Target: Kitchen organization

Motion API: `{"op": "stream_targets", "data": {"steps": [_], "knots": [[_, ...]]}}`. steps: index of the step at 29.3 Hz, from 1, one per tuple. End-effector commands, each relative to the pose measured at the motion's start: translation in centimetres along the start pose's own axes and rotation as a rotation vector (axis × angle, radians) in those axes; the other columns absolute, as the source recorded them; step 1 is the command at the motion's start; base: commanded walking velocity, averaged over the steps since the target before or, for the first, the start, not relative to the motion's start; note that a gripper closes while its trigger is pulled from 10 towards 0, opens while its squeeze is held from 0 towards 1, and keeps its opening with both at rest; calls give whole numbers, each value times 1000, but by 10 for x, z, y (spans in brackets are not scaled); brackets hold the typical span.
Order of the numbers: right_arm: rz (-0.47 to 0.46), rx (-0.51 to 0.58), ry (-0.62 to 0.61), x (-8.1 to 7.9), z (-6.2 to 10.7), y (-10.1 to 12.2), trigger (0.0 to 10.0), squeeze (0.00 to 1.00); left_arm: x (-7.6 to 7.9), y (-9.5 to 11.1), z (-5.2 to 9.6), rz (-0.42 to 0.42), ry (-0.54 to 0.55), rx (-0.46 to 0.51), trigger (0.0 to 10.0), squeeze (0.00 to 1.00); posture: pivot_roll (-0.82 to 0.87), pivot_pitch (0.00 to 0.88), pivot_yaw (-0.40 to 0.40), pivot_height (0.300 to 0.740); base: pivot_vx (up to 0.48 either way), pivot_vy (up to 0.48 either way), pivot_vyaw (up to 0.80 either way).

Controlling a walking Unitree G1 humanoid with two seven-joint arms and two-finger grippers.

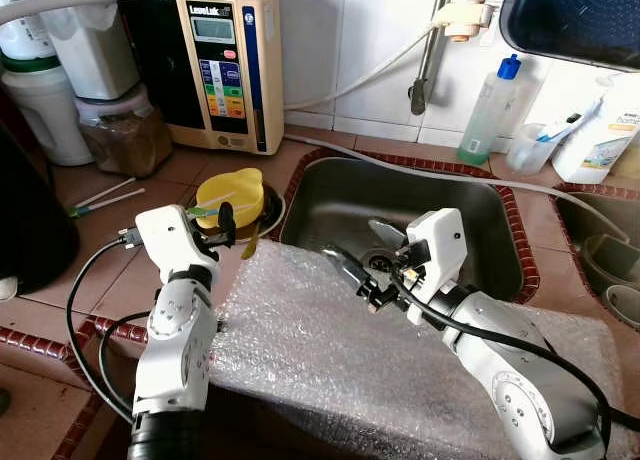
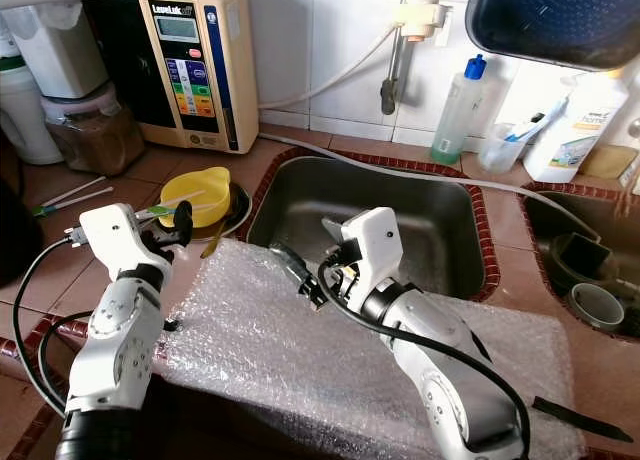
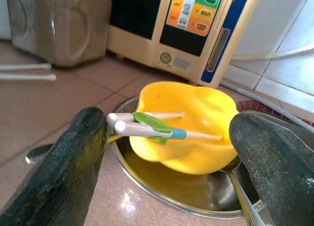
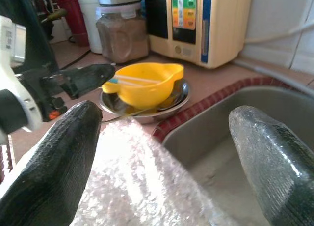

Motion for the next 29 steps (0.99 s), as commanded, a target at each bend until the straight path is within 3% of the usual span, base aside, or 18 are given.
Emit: {"op": "stream_targets", "data": {"steps": [1, 11, 24, 29], "knots": [[-15, 5, 17, -3, 2, 6, 10000, 0, 2, -2, -3, 14, 3, -16, 10000, 0, -23, 0, -1, 740, 0, 0, 0], [-23, -24, 144, -28, 9, -4, 10000, 0, -2, 1, -9, 39, 14, -8, 10000, 0, -24, 0, 3, 740, 0, 0, 0], [-39, -33, 162, -28, 11, -7, 10000, 0, -7, 17, -8, 1, 34, 53, 10000, 0, -20, 0, 2, 740, 0, 0, 0], [-38, -33, 175, -29, 12, -7, 10000, 0, -9, 1, -18, 105, 50, -29, 10000, 0, -29, 0, 3, 740, 0, 0, 0]]}}
Point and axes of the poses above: a point about 5 cm out from each wrist's last joint towards the gripper, its own z axis pointing back from the gripper into the wrist, its own y axis along the axis of the wrist's last joint, x = y × z, the point moved 6 cm from there along -z, pointing out of the wrist towards the gripper, and after that the axes turned 1 degree about z, right-handed, at the moved point
